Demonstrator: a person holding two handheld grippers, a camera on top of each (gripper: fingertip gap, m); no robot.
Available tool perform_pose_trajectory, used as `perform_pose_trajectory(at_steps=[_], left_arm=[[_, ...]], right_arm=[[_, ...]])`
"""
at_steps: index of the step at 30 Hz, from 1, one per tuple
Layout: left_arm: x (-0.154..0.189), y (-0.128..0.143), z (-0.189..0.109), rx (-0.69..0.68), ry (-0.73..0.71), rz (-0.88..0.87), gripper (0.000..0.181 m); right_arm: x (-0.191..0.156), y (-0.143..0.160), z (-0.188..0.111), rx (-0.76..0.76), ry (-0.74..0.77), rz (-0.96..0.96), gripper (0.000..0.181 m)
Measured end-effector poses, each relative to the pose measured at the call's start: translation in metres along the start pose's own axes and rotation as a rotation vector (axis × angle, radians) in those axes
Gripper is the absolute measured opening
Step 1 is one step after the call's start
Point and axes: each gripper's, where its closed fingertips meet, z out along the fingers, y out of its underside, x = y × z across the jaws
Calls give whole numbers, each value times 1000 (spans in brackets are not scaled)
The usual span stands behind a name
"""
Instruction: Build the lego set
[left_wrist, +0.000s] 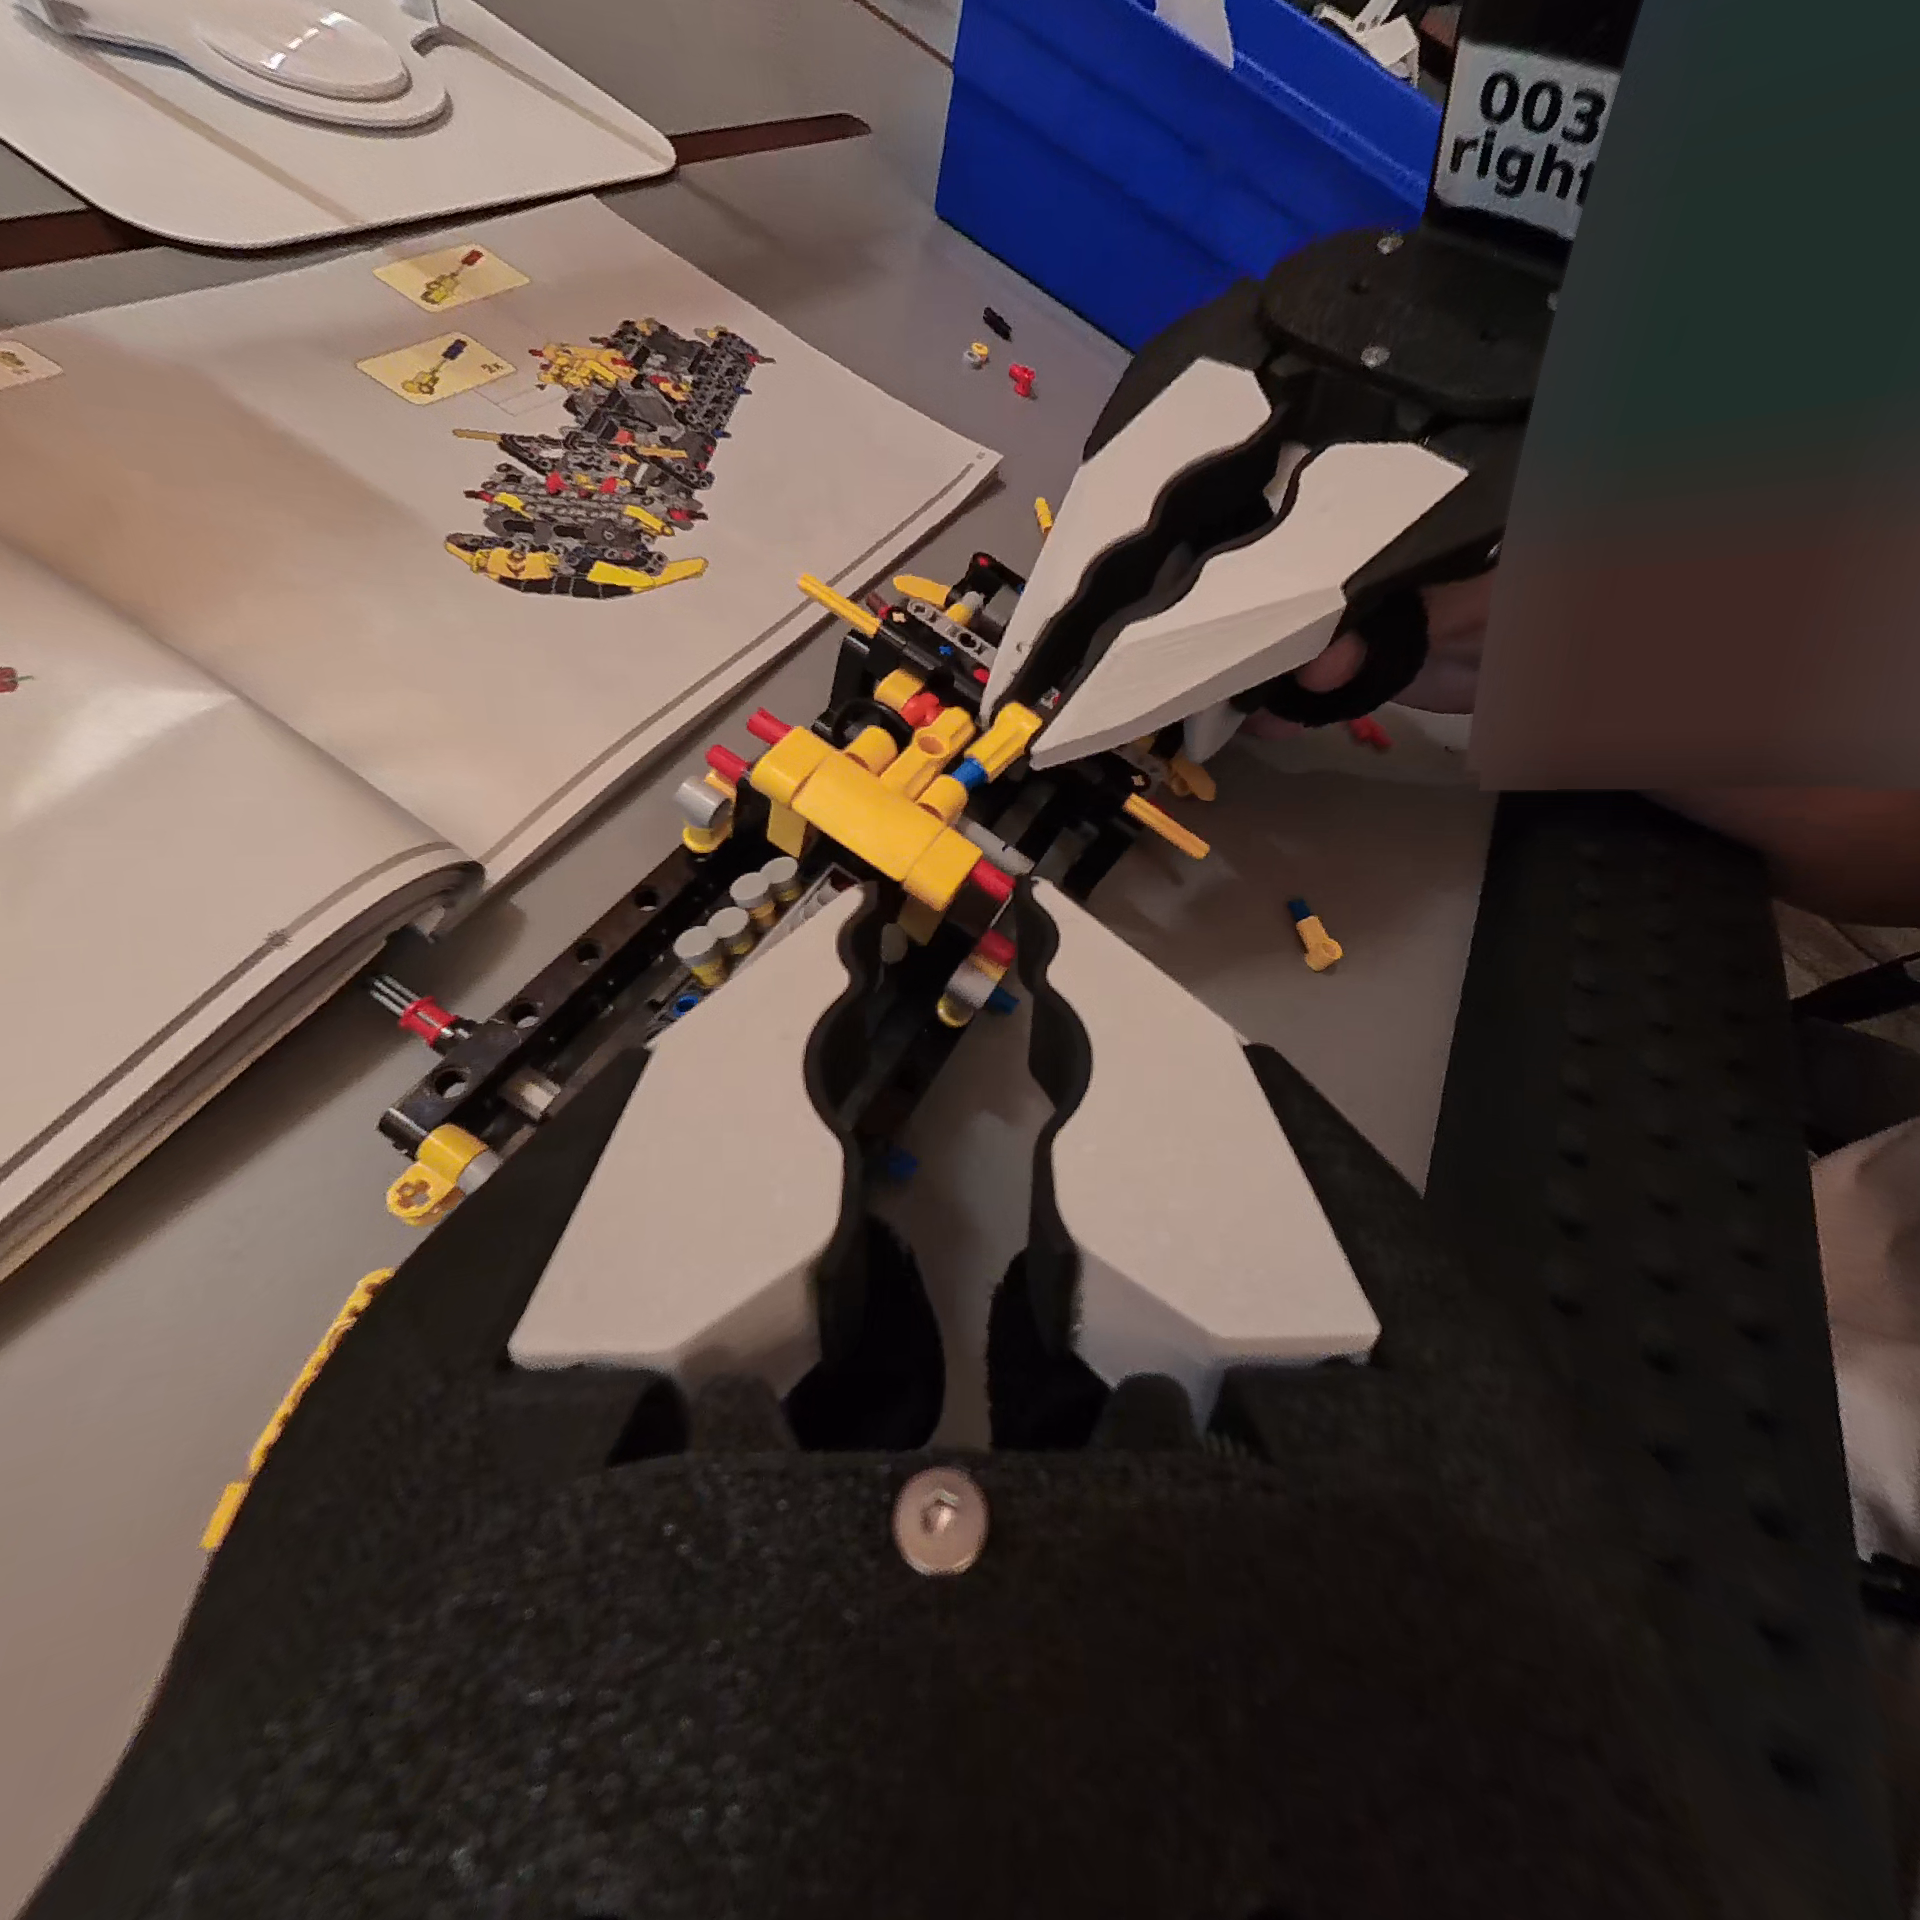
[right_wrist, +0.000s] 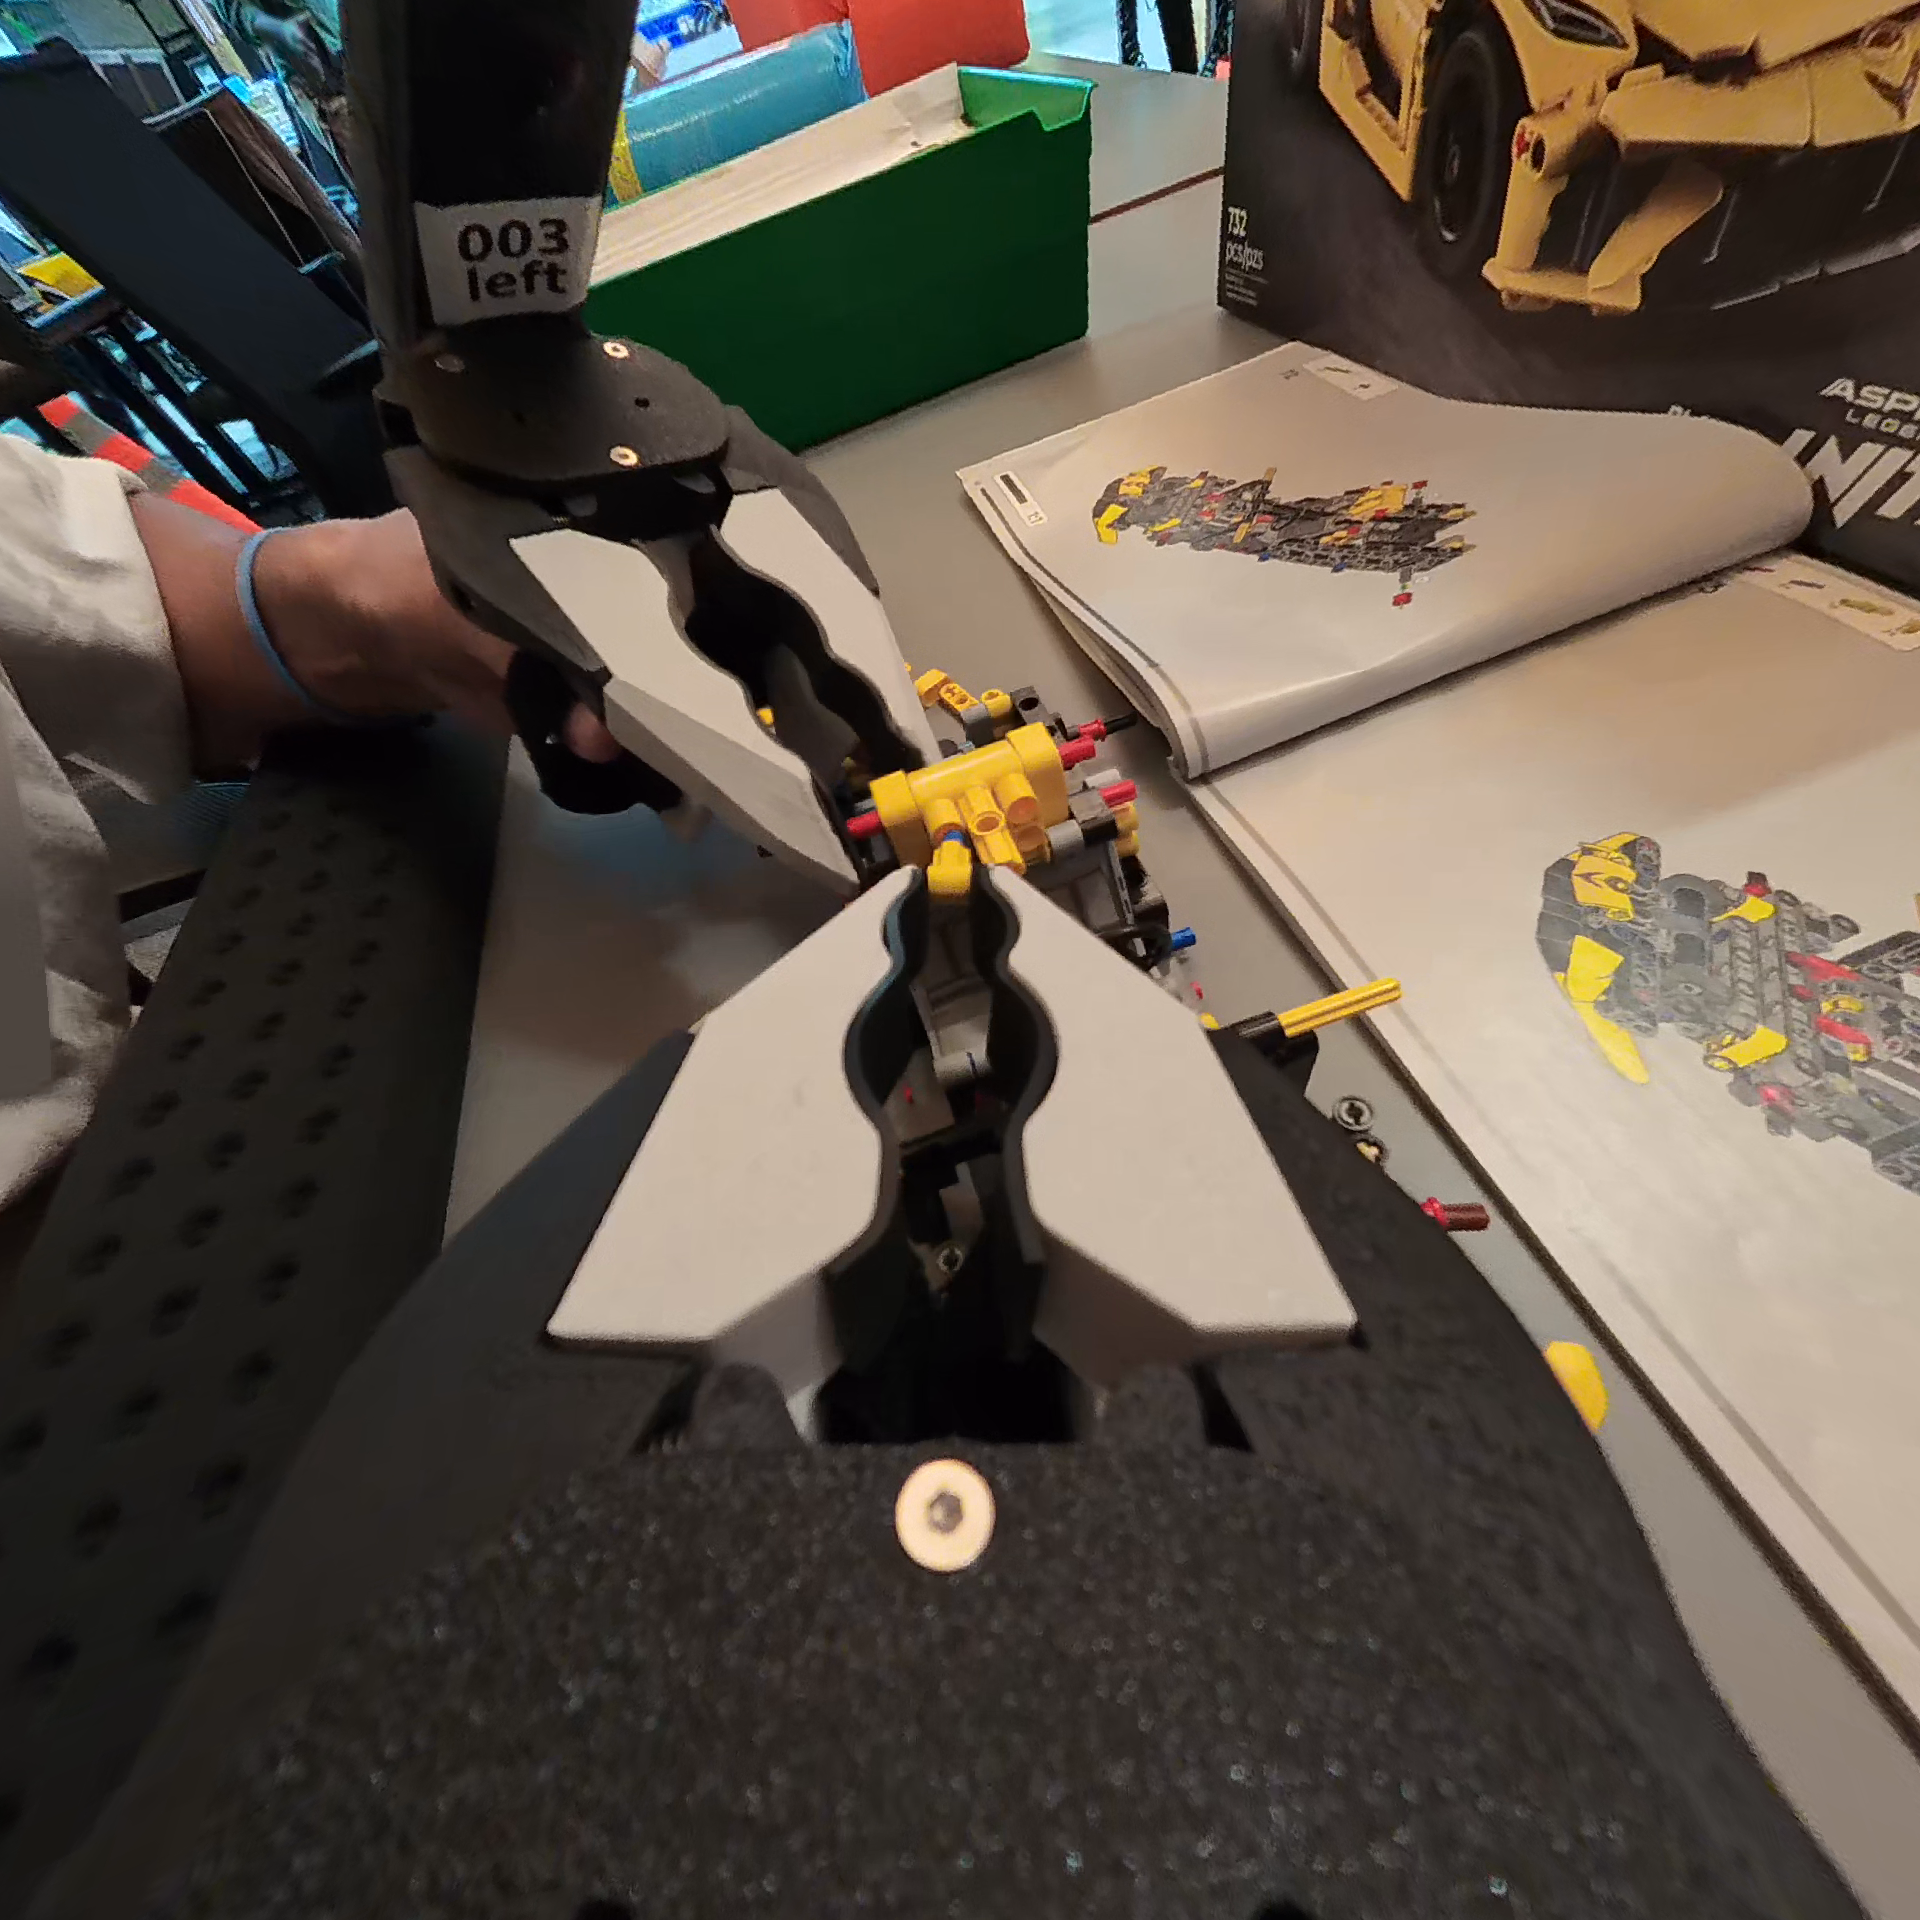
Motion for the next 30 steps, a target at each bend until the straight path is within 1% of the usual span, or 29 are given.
perform_pose_trajectory(at_steps=[3, 6, 10, 12, 15, 19, 22, 24, 25, 27, 28, 30], left_arm=[[2, -3, 0, 14, 15, -24, 25], [2, -2, 1, 17, -4, -3, 25], [0, -1, 2, -1, -47, 65, 23], [0, -1, 2, 0, -57, 73, 23], [0, -1, 3, 6, -42, 49, 23], [2, -2, 3, 10, -7, 6, 23], [2, -3, 1, -2, 11, 10, 23], [0, -7, -4, 9, -5, 67, 25], [0, -9, -7, 11, -26, 131, 25], [3, -14, -10, 35, -96, 311, 27], [11, -19, -11, 63, -108, 395, 27], [24, -24, -12, 80, -144, 549, 27]], right_arm=[[-2, -1, 0, 5, -10, 1, 7], [-1, -1, 1, 3, -16, 13, 7], [1, 1, 1, -15, -42, 120, 7], [1, 1, 1, -22, -46, 140, 7], [2, 2, 1, -38, -18, 101, 7], [2, 3, 0, -73, 65, -99, 7], [2, 3, -2, -74, 86, -182, 7], [-1, -1, -6, -35, 53, -154, 6], [-3, -5, -9, -12, 23, -84, 7], [-10, -13, -14, 35, -82, 86, 7], [-13, -17, -16, 57, -134, 155, 7], [-20, -20, -18, 80, -213, 217, 7]])
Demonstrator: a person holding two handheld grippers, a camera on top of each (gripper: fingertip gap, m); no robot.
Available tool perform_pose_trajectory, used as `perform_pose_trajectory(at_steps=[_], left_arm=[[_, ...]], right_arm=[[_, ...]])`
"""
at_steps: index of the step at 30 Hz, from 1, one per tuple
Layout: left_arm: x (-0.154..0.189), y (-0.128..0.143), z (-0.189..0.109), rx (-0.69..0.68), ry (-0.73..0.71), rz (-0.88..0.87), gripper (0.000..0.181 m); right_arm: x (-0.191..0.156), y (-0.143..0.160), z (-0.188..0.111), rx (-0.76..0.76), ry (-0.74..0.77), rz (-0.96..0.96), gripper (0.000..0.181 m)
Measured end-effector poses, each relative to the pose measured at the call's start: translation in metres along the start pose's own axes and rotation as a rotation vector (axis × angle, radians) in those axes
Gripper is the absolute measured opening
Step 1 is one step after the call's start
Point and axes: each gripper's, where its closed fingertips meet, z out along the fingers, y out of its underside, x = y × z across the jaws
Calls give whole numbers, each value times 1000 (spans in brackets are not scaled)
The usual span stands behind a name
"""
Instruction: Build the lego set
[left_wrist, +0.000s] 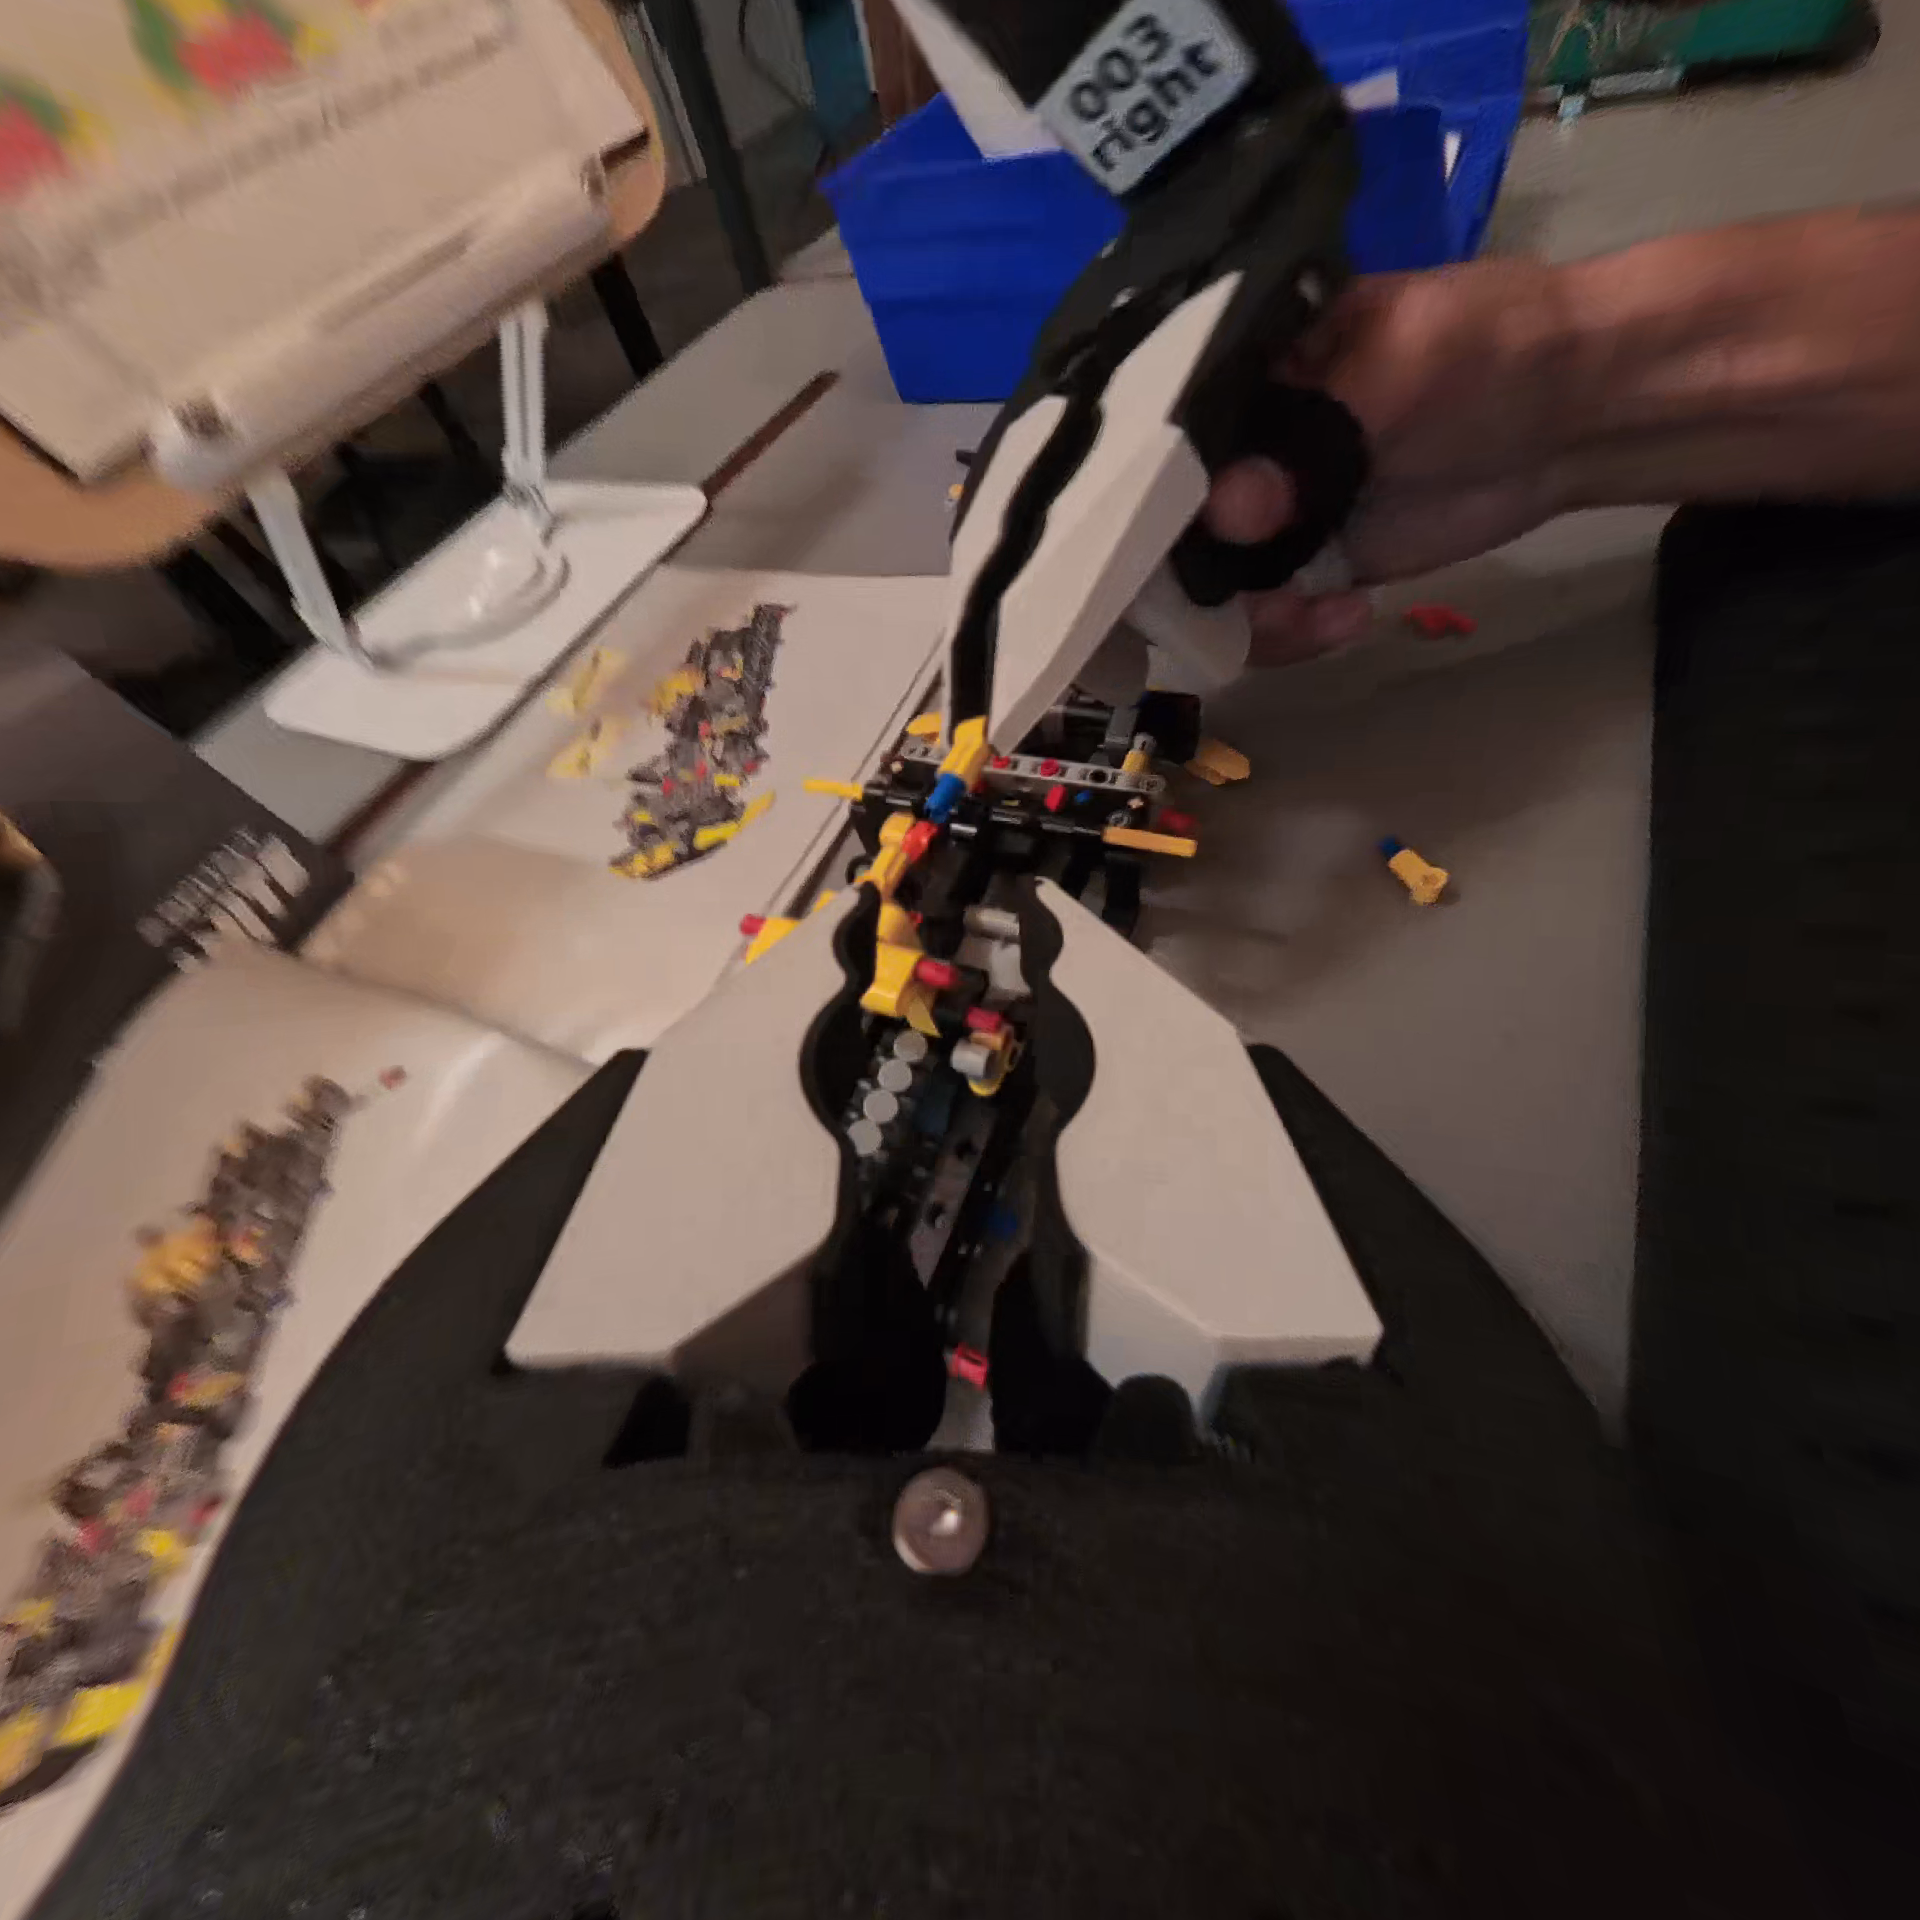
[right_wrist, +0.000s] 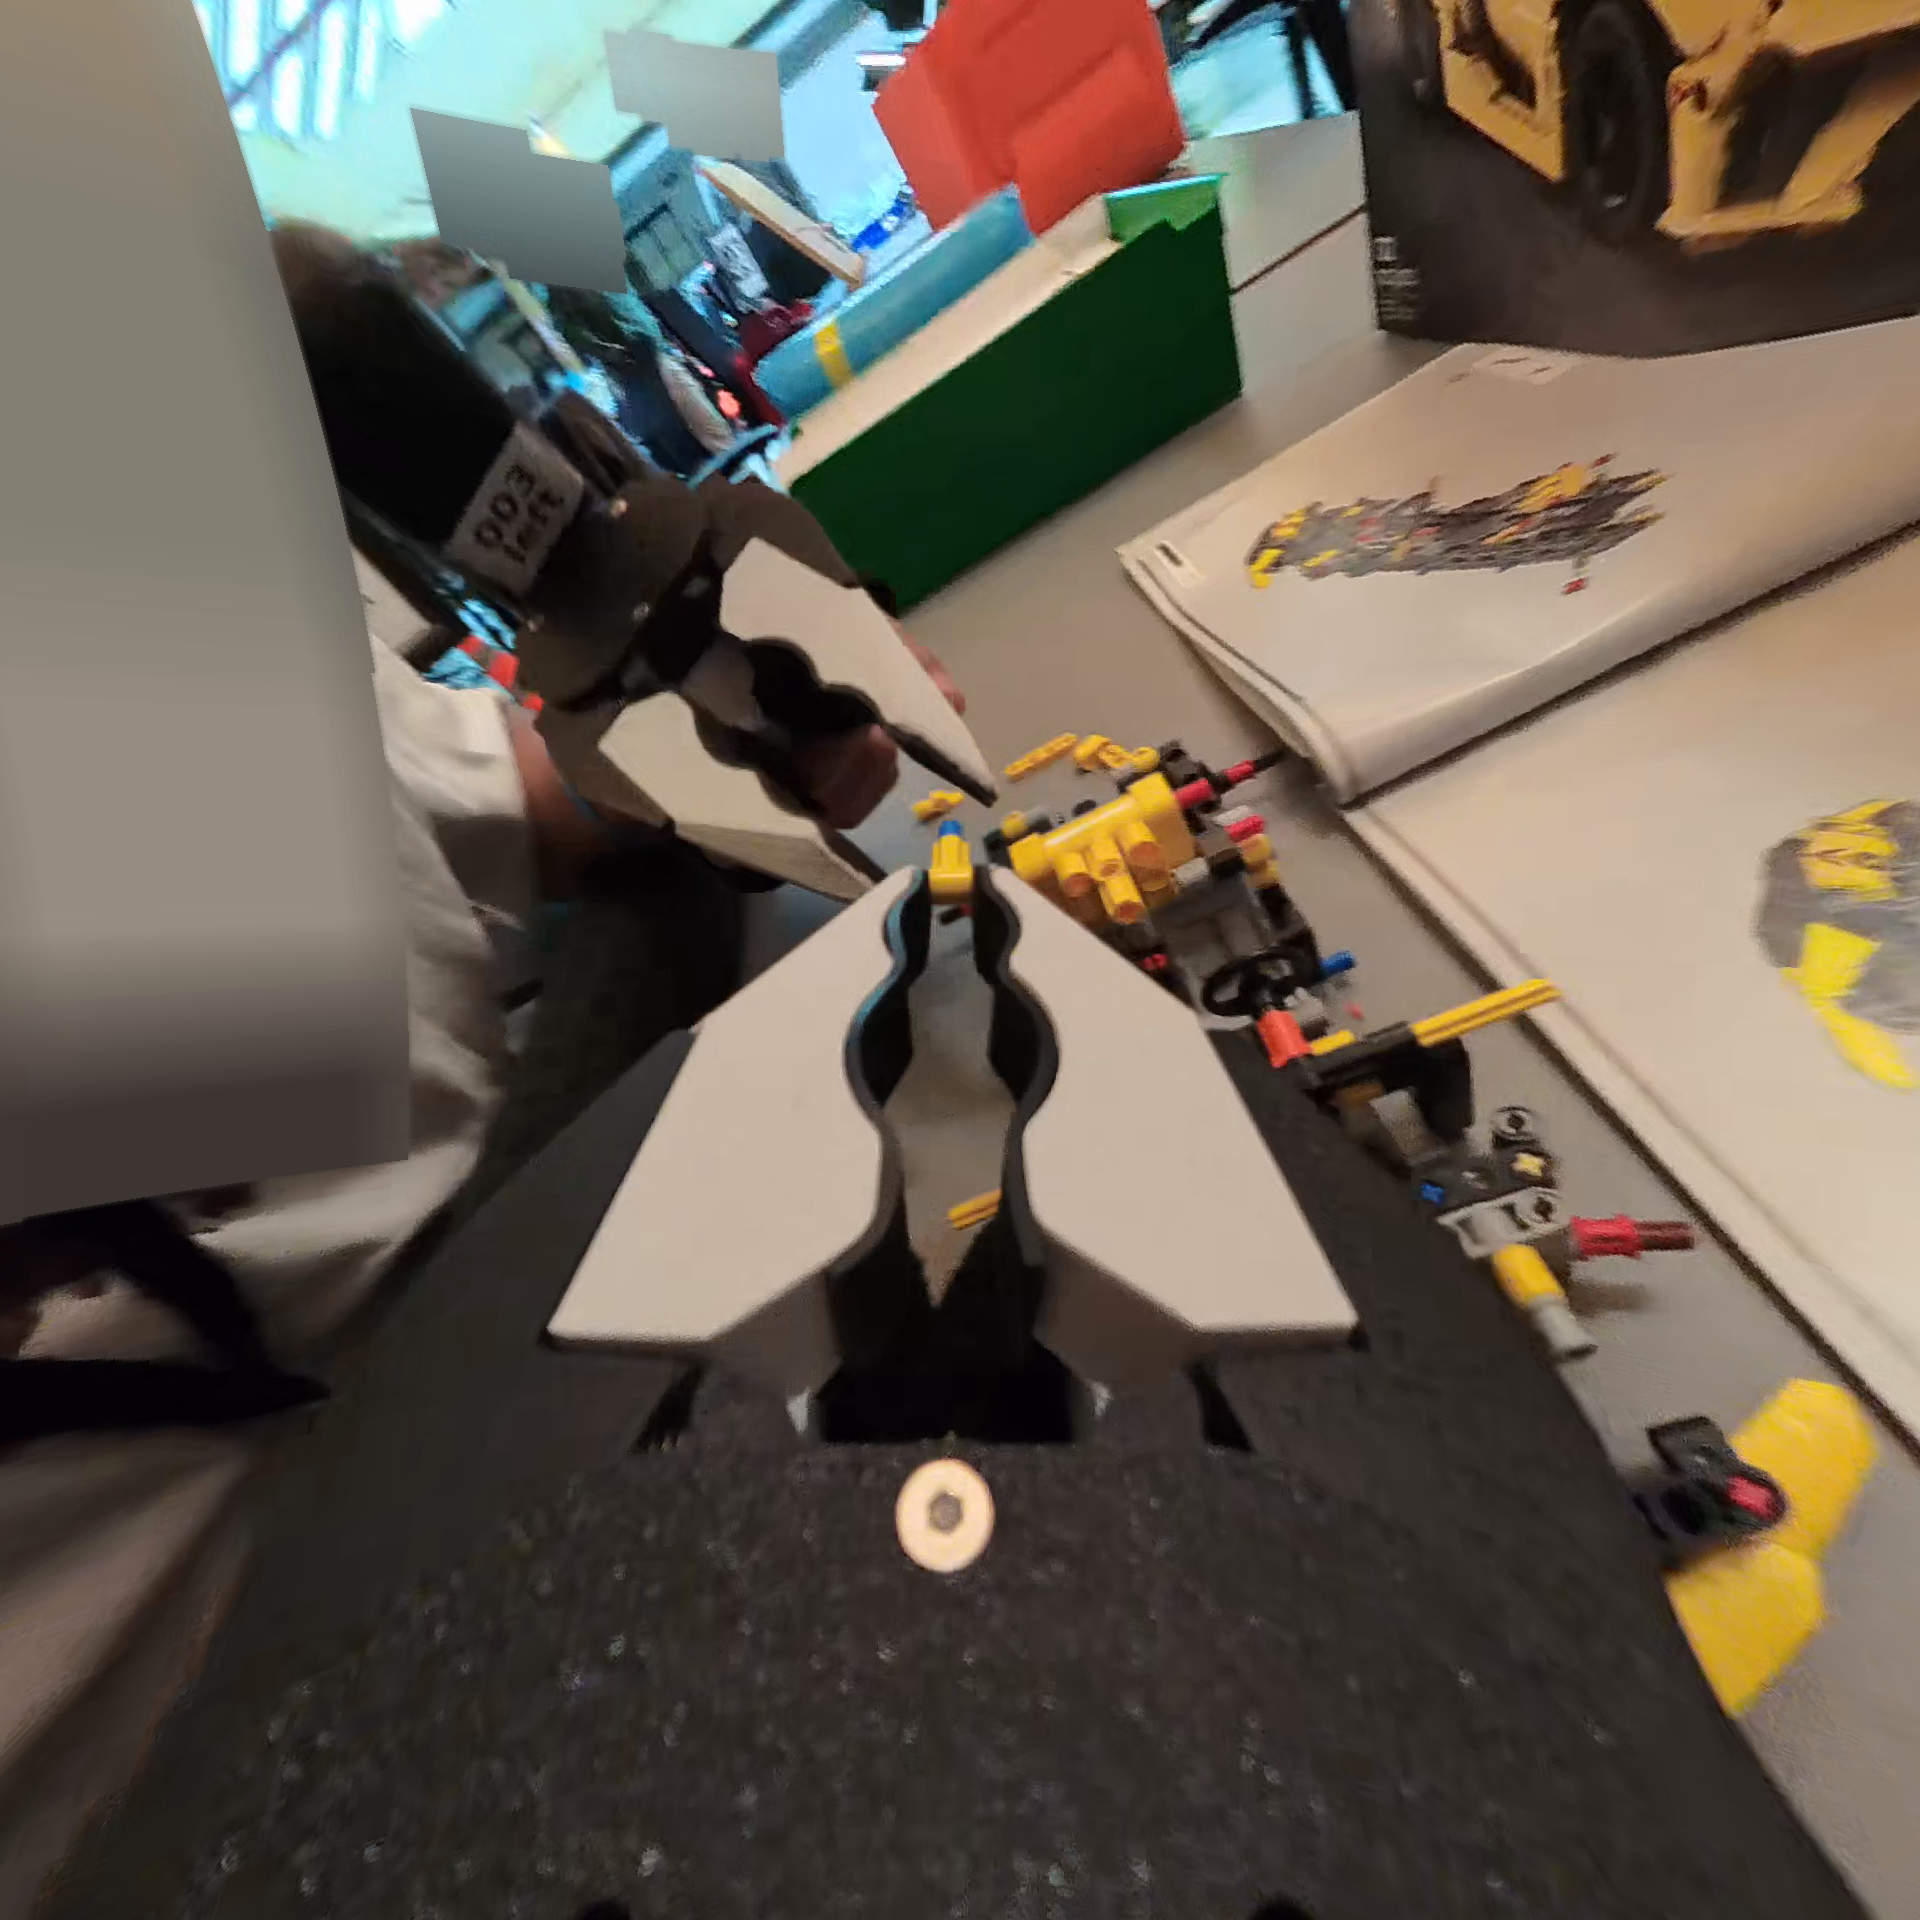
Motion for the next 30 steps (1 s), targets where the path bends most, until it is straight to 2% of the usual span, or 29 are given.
perform_pose_trajectory(at_steps=[4, 8, 13, 18, 22, 26, 30], left_arm=[[0, -3, -2, -12, -157, 310, 26], [12, -7, -2, 7, -189, 469, 6], [14, -1, 1, -7, -155, 472, 4], [19, 3, 2, 1, -59, 364, 4], [18, 6, 3, -3, -25, 309, 4], [20, 9, 4, -15, -4, 308, 4], [22, 12, 6, -28, 14, 298, 4]], right_arm=[[-12, 8, 5, -43, -60, -37, 7], [-20, 8, 8, -46, -76, -86, 7], [-18, 12, 9, -52, -46, -208, 7], [-12, 18, 7, -115, -3, -629, 25], [-7, 31, 11, -208, 1, -876, 25], [-9, 26, 13, -170, 18, -980, 14], [-12, 22, 11, -148, 16, -1012, 11]])
